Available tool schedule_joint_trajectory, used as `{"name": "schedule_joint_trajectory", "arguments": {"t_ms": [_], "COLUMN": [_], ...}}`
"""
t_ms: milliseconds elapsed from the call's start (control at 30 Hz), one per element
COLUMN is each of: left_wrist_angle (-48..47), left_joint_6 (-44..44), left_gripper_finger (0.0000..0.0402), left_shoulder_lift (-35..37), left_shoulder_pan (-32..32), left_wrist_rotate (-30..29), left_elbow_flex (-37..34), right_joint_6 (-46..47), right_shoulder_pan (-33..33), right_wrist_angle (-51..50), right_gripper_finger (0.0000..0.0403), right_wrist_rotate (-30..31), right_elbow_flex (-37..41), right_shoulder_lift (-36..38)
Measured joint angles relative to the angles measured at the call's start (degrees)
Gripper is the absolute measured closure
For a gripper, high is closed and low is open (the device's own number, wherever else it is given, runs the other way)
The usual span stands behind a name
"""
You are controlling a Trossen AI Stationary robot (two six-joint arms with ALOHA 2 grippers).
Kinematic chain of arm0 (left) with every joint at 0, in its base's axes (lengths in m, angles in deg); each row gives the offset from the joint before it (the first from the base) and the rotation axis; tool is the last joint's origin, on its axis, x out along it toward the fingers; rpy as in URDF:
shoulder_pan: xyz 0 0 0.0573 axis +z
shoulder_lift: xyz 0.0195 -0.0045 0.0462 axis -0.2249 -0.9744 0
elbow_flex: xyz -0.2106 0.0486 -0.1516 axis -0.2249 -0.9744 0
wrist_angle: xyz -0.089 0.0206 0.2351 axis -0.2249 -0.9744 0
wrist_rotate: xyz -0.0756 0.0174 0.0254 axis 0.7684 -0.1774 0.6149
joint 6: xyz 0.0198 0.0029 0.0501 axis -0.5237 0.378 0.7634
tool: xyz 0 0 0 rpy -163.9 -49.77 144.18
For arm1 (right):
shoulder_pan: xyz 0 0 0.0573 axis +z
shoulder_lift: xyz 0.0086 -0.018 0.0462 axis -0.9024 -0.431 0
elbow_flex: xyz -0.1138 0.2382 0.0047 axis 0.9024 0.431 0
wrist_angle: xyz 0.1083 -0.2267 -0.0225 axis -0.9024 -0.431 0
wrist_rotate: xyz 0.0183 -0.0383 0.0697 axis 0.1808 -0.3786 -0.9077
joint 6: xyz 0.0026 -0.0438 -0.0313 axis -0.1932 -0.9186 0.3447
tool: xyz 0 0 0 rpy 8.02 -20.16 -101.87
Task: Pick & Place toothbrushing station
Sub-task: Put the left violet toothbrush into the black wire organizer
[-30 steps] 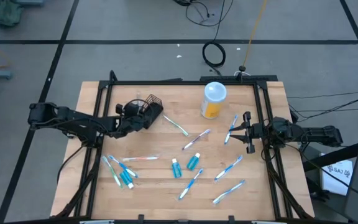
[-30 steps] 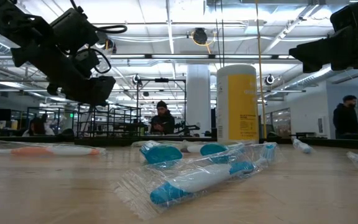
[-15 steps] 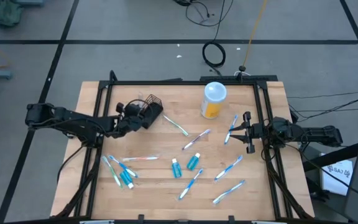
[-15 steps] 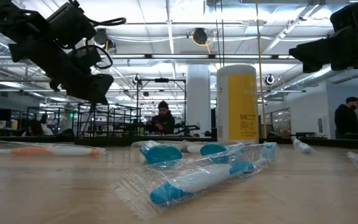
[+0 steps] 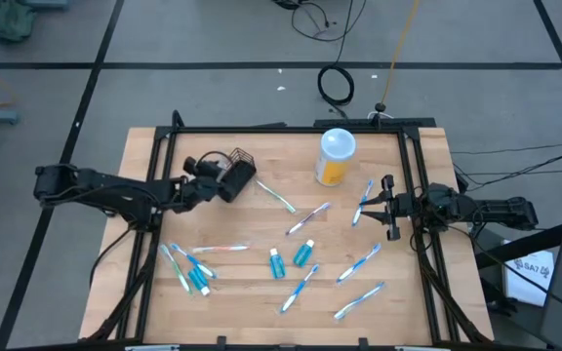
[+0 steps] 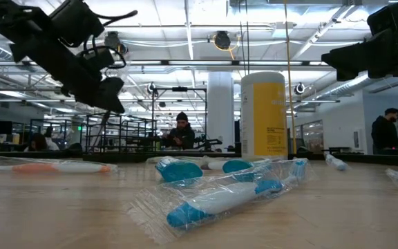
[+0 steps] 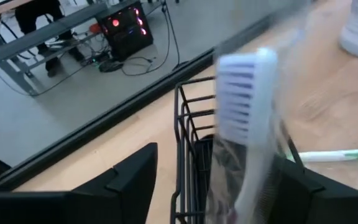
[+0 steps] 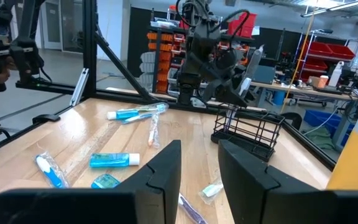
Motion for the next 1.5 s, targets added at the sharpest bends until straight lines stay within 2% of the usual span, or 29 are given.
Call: {"name": "schedule_joint_trajectory", "arguments": {"t_ms": [167,367,467,633,900,1167,1500], "left_wrist_angle": [0.0,7.4,11.5,10.9,8.9,8.2,2.8], "left_joint_6": [1.4,9.1,13.3,14.4,15.4,15.1,10.8], "left_gripper_finger": [0.0153,0.0153,0.0153,0.0159,0.0230,0.0293,0.0336], "left_shoulder_lift": [5.9,11.5,12.6,12.9,12.2,12.2,12.2], "left_shoulder_pan": [-0.1,-0.9,-0.9,0.0,1.5,4.3,5.0], "left_wrist_rotate": [0.5,7.6,9.0,8.8,9.0,12.1,12.0], "left_elbow_flex": [0.0,0.0,0.1,0.1,0.1,0.1,0.1], "right_joint_6": [0.0,0.0,0.0,0.0,0.0,0.0,0.0], "right_shoulder_pan": [0.0,0.0,0.0,0.0,0.0,0.0,0.0], "right_wrist_angle": [0.0,0.0,0.0,0.0,0.0,0.0,0.0], "right_gripper_finger": [0.0305,0.0305,0.0305,0.0305,0.0305,0.0305,0.0305], "right_wrist_rotate": [0.0,0.0,0.0,0.0,0.0,0.0,0.0], "right_elbow_flex": [0.0,0.0,0.0,0.0,0.0,0.0,0.0], "right_shoulder_lift": [0.0,0.0,0.0,0.0,0.0,0.0,0.0]}}
